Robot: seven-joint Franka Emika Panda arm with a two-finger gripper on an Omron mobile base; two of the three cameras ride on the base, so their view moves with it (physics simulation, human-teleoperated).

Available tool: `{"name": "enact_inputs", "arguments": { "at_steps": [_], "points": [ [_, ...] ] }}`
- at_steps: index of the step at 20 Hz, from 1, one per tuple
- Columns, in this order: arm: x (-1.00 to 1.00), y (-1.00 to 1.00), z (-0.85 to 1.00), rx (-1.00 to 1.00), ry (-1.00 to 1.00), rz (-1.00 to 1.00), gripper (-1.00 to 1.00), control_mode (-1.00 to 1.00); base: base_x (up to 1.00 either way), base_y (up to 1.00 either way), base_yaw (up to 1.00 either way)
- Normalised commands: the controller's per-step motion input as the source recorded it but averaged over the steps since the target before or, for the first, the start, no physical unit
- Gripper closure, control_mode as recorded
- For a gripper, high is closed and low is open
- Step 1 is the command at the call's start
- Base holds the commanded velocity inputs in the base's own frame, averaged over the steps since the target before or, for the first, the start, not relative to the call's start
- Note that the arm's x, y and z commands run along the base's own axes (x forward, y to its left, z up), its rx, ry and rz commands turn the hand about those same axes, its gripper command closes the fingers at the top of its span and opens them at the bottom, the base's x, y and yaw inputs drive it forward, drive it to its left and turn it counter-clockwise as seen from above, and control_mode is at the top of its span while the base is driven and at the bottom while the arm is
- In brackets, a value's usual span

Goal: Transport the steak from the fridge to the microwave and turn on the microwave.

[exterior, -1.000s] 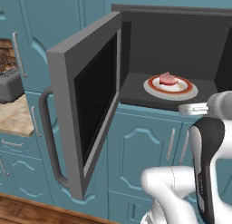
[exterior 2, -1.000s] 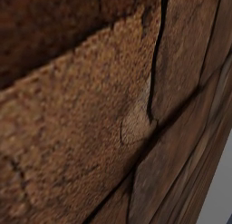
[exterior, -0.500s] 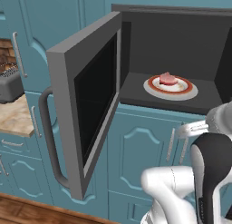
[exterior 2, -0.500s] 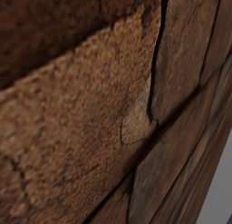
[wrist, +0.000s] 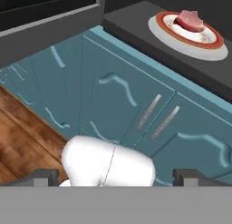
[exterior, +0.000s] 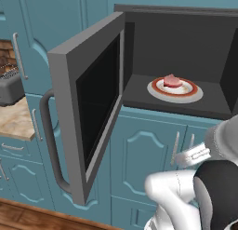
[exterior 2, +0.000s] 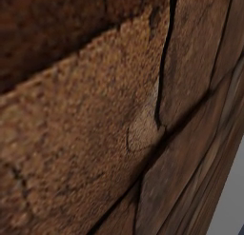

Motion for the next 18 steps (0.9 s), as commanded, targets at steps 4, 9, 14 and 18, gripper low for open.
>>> {"name": "enact_inputs", "arguments": {
  "at_steps": [4, 9, 14, 18],
  "points": [
    [-0.35, 0.56, -0.34, -0.19, -0.01, 0.13, -1.0, -1.0, 0.0, 0.0, 0.0],
    [-0.4, 0.6, -0.27, -0.27, -0.07, 0.1, -1.0, -1.0, 0.0, 0.0, 0.0],
    [-0.52, 0.47, -0.16, -0.24, -0.16, 0.11, -1.0, -1.0, 0.0, 0.0, 0.0],
    [-0.3, 0.5, -0.18, -0.24, -0.11, 0.08, -1.0, -1.0, 0.0, 0.0, 0.0]
  ]
}}
